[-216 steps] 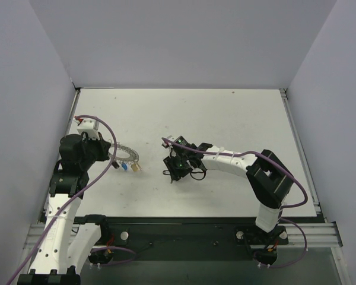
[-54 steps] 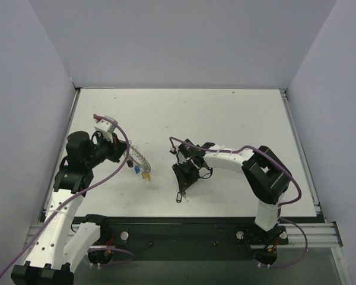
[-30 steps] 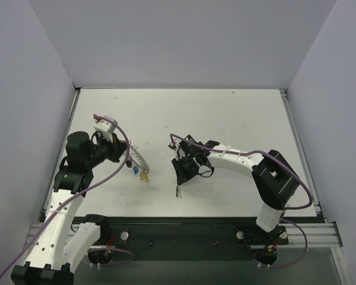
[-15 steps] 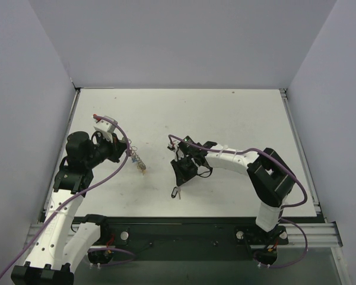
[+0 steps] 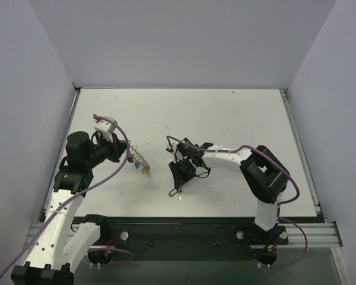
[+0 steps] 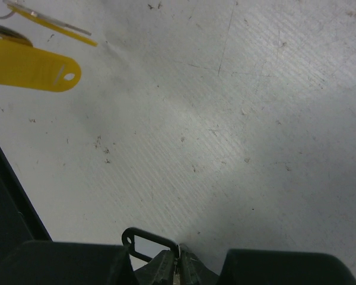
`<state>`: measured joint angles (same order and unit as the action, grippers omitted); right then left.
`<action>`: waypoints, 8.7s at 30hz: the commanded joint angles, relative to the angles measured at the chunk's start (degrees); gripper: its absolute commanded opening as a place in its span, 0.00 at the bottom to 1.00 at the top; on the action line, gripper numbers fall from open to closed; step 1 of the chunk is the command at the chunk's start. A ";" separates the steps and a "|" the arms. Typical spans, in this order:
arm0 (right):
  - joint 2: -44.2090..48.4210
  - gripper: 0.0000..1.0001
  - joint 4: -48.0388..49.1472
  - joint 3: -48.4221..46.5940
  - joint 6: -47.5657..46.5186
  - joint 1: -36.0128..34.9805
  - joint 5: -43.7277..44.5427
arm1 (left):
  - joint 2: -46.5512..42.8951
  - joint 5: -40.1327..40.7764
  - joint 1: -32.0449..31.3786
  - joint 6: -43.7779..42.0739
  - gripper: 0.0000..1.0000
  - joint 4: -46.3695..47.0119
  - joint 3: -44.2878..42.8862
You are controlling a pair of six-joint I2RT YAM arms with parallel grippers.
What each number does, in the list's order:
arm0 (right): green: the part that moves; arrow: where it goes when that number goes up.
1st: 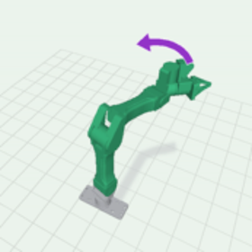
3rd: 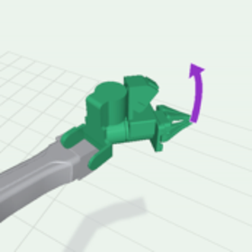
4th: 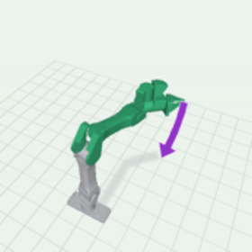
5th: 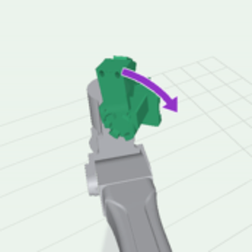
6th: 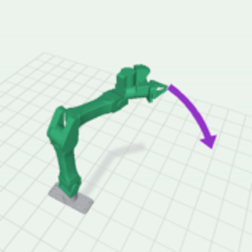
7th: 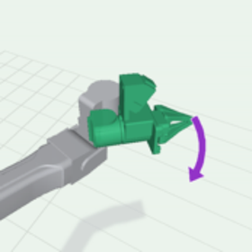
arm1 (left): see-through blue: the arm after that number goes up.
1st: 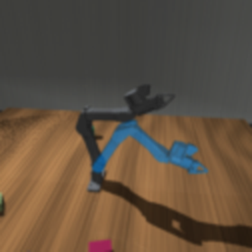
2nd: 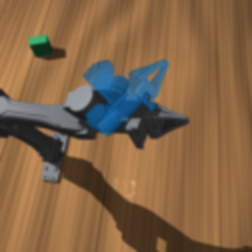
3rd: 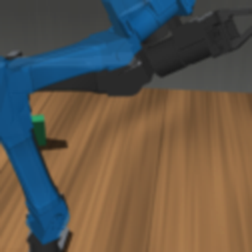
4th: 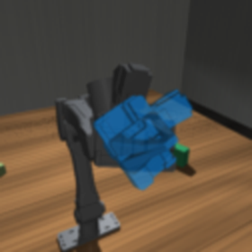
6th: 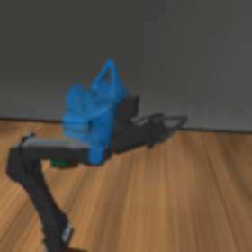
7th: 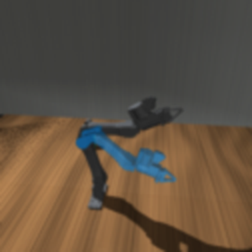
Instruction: Put the keys on the keyring
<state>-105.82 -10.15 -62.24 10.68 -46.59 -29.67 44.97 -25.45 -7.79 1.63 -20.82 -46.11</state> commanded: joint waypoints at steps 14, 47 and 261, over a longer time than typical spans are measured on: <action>2.54 0.00 0.40 0.45 0.48 -0.17 -0.21 | -1.29 -0.56 -0.03 -0.75 0.00 3.24 -1.18; 31.02 0.00 -4.88 -9.39 -17.09 8.09 -28.68 | -5.33 -0.04 -29.02 -12.00 0.00 7.02 -1.09; 29.79 0.00 -0.66 -7.28 -11.03 -3.86 16.75 | -1.11 3.74 -33.60 4.79 0.00 12.29 -3.20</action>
<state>-76.90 -8.73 -70.94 0.21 -53.01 -17.76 47.48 -16.64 -40.47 5.06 -17.78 -48.16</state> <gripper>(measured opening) 0.027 0.020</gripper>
